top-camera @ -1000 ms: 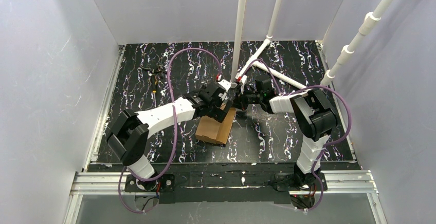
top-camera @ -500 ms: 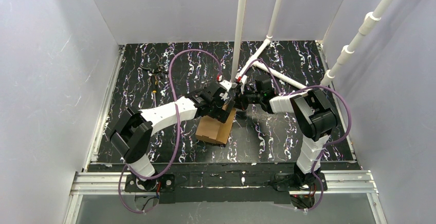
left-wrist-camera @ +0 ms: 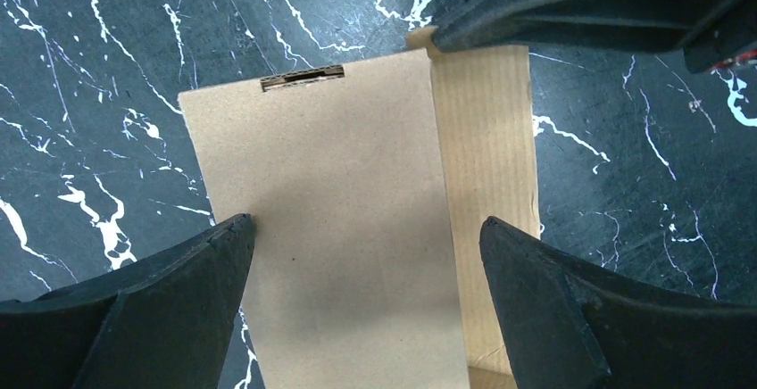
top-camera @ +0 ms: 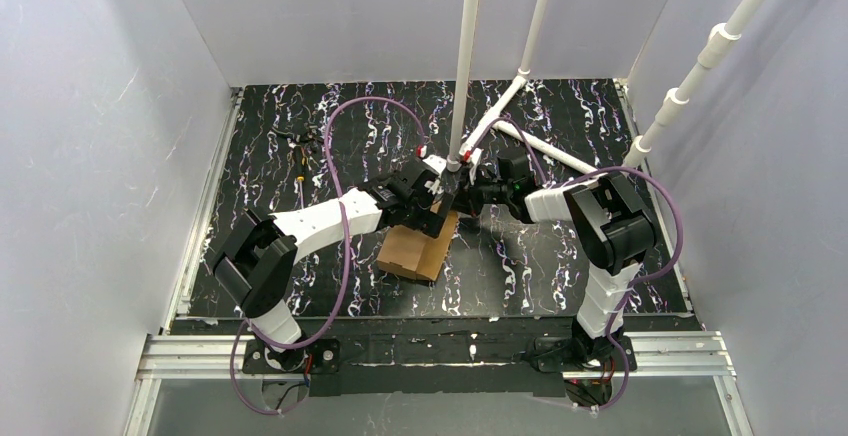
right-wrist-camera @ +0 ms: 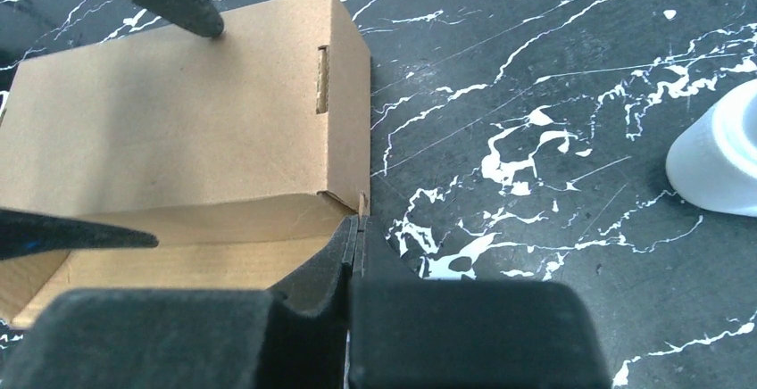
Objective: Fold the paper box
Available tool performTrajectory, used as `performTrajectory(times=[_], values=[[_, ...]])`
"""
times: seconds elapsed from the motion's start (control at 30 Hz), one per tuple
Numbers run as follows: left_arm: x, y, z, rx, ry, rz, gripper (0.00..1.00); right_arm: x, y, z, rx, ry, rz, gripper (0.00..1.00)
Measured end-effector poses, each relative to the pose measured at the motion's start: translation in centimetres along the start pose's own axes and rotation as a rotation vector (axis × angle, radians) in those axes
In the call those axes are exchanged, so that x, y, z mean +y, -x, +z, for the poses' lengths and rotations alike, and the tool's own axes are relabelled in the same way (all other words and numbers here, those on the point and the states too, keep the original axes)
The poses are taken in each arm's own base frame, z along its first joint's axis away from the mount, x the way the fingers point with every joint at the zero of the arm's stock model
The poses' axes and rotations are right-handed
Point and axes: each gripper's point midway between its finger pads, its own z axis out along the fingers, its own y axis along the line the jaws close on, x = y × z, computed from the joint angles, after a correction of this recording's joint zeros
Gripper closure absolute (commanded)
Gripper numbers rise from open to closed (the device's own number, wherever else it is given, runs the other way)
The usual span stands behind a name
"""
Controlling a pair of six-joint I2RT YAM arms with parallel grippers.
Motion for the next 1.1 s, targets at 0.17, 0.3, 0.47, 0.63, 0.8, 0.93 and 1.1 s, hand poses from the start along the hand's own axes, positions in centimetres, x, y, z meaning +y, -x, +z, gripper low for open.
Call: performTrajectory(times=[0.17,0.3,0.47,0.63,0.8,0.93,1.1], values=[[0.4,0.1,0.2,-0.01,0.011,-0.014,0.08,0.6,-0.4,-0.3,-0.028,0.016,-0.005,0.99],[0.5,0.2,0.2,-0.013,0.02,-0.02,0.09,0.8,-0.4,-0.4,-0.041,0.022,-0.015,0.99],[0.6,0.2,0.2,-0.015,0.029,-0.028,0.12,1.1,-0.6,-0.5,-0.053,0.027,-0.023,0.99],[0.9,0.2,0.2,-0.016,0.044,-0.037,0.16,1.7,-0.9,-0.9,-0.069,0.026,-0.035,0.99],[1.0,0.2,0.2,-0.016,0.051,-0.045,0.18,2.1,-1.3,-1.4,-0.086,0.021,-0.054,0.99],[0.9,0.2,0.2,-0.016,0.051,-0.051,0.18,2.3,-1.5,-1.6,-0.104,0.011,-0.064,0.99],[0.9,0.2,0.2,-0.016,0.05,-0.057,0.19,2.4,-1.6,-1.8,-0.125,-0.003,-0.075,0.99]])
